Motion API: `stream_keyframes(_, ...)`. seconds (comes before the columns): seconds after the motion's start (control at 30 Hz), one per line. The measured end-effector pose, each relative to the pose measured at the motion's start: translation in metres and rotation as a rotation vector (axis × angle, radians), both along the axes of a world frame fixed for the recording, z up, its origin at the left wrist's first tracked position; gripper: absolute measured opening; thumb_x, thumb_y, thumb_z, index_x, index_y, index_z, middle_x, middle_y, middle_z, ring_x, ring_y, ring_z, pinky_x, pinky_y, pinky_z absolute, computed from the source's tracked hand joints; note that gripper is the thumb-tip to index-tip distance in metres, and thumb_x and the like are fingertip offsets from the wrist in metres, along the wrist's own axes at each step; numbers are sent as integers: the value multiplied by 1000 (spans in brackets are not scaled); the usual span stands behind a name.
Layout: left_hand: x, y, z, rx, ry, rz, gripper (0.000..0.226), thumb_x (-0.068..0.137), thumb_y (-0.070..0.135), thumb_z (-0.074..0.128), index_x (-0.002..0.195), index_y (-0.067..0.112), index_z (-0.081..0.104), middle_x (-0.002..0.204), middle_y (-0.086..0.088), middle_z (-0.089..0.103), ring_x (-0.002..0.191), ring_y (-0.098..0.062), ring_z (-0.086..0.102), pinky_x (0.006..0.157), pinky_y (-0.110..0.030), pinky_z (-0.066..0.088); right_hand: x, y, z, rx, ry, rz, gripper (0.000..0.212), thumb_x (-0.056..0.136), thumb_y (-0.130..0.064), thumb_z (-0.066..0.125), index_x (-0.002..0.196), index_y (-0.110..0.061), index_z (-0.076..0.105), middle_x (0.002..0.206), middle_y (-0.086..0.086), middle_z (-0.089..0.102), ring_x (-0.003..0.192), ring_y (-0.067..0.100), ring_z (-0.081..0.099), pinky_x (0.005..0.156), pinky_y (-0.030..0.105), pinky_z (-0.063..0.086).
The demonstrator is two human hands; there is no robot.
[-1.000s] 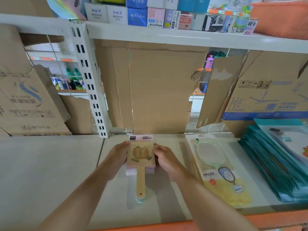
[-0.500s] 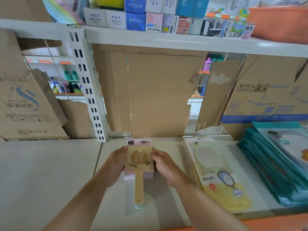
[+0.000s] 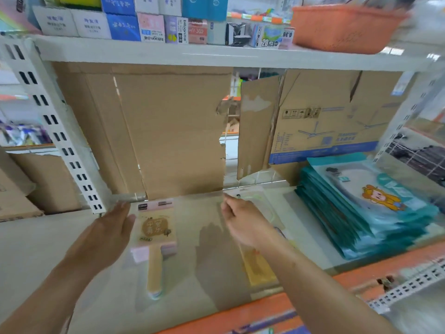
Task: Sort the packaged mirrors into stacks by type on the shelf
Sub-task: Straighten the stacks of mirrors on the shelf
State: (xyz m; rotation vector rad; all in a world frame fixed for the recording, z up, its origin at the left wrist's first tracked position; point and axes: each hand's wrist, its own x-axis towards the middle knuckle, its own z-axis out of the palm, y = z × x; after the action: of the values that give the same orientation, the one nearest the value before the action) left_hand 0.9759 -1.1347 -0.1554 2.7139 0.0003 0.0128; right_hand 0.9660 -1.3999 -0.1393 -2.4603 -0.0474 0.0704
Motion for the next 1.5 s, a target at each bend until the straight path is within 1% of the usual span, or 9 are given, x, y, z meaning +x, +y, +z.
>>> stream_keyframes(0.13,1,-43,15,146,-38,-100,50,100,27,31,147,11,31,155,-7,28,142,-23,28,115,-37,24,-7,-47,10,-207,-148,37,22,98,-20,33,109,-14,50,95,3,60,89,23,57,78,35,49)
stream_keyframes(0.27,-2,-108,25,219,-57,-164,50,101,26,29,148,10,25,157,-7,20,145,-19,19,113,-34,21,-18,-103,21,-286,-218,-3,41,100,-25,31,137,-14,43,141,7,47,132,24,42,102,38,42)
stream_keyframes(0.4,-7,-166,25,303,-61,-234,50,100,31,26,146,11,27,157,-6,21,145,-20,18,113,-39,26,-34,-154,44,-313,-358,10,32,95,-24,33,112,-6,54,114,13,56,111,34,51,86,45,46)
stream_keyframes(0.6,-17,-250,33,330,-49,-257,47,101,31,27,145,14,29,156,-6,24,144,-19,17,112,-34,22,-38,-220,64,-319,-402,48,24,99,-17,36,103,-4,55,133,20,52,132,30,40,106,31,30)
stream_keyframes(0.87,-16,-314,32,191,11,-268,50,101,33,32,147,14,31,156,-7,26,143,-21,24,112,-32,24,-25,-303,60,-378,-210,-39,18,97,-18,36,91,-8,50,103,15,59,97,30,51,75,35,35)
stream_keyframes(1.03,7,-342,31,-181,83,-180,47,99,43,36,142,25,41,145,-2,45,135,-24,39,108,-32,30,-20,-340,64,-307,-91,-189,41,99,-25,38,137,-13,46,138,11,51,125,27,47,99,32,38)
stream_keyframes(1.17,24,-372,21,-565,263,-77,64,84,72,35,138,38,42,147,9,42,133,-17,41,112,-44,32,-11,-369,57,-55,-46,-255,30,98,-30,44,123,-21,59,113,4,66,100,21,61,76,29,41)
stream_keyframes(1.33,28,-411,15,-760,371,-59,53,94,59,32,140,33,43,143,11,45,132,-17,42,110,-44,36,6,-398,34,431,36,-363,22,97,-29,49,106,-15,63,91,-8,67,92,18,64,93,38,49)
stream_keyframes(1.5,33,-433,2,-1024,481,105,62,82,77,31,125,41,57,132,6,58,124,-22,51,108,-48,36,19,-417,11,895,339,-419,36,90,-48,54,98,-16,68,82,6,73,77,22,71,79,38,53)
